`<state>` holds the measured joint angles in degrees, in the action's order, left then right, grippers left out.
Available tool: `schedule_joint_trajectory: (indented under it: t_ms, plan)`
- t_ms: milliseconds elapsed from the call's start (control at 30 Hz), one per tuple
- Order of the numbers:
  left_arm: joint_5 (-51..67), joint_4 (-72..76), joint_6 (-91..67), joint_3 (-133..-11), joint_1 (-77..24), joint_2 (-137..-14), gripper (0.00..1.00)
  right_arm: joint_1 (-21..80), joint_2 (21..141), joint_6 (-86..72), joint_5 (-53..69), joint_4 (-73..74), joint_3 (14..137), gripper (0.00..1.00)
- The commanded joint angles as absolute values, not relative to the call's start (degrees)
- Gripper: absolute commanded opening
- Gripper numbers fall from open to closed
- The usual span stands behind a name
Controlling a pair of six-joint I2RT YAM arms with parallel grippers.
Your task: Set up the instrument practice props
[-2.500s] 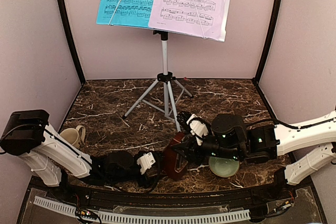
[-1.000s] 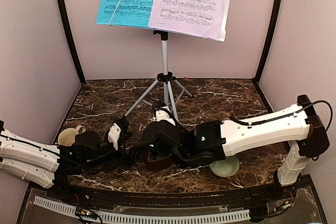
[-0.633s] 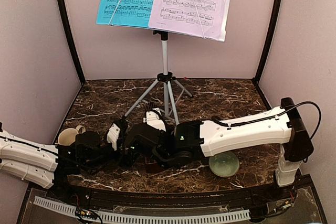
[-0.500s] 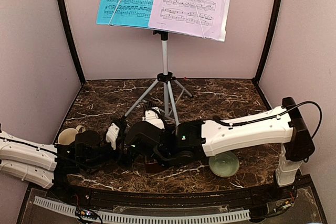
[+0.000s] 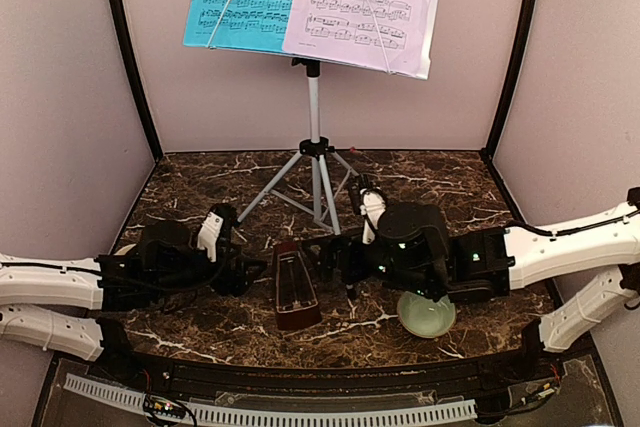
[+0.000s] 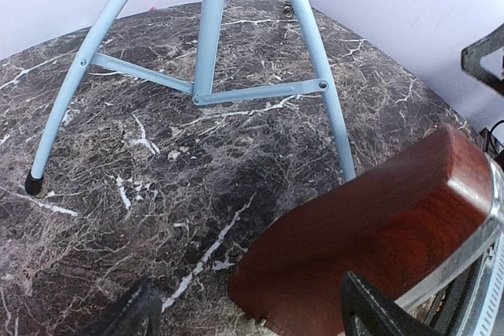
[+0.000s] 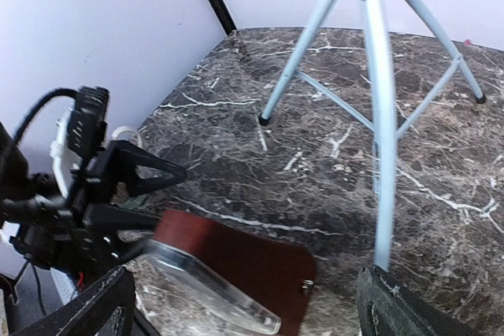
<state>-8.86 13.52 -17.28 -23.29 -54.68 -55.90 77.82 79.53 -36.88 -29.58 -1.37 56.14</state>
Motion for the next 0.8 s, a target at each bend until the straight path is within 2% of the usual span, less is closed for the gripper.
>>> schedule_joint_trajectory:
  t_ms: [0,133,333,500,600,767]
  plan:
    - [-2.01,6.85,-19.53,-27.81,-52.20,-59.06,0.76,74.71,75.79,-35.65,-21.18,-11.76,44.82,0.96]
    - [0.86,4.94,-20.18,-30.38,-50.80,-62.59,0.70,74.27,77.07,-31.73,-19.22,-13.47,42.13,0.81]
    - [2.01,3.30,-22.29,-31.16,-49.28,-64.63,0.60,74.29,84.64,-26.60,-17.50,-17.95,42.64,0.41]
    - [3.67,2.88,-23.82,-30.98,-48.74,-65.36,0.54,74.19,90.72,-25.29,-18.46,-21.47,43.56,0.21]
    - [4.99,3.85,-24.44,-30.18,-48.69,-66.05,0.50,74.16,96.04,-24.12,-18.62,-22.76,45.16,0.14]
    - [9.01,6.91,-24.40,-30.76,-48.69,-70.02,0.48,74.26,101.21,-23.45,-14.69,-27.73,47.22,0.12]
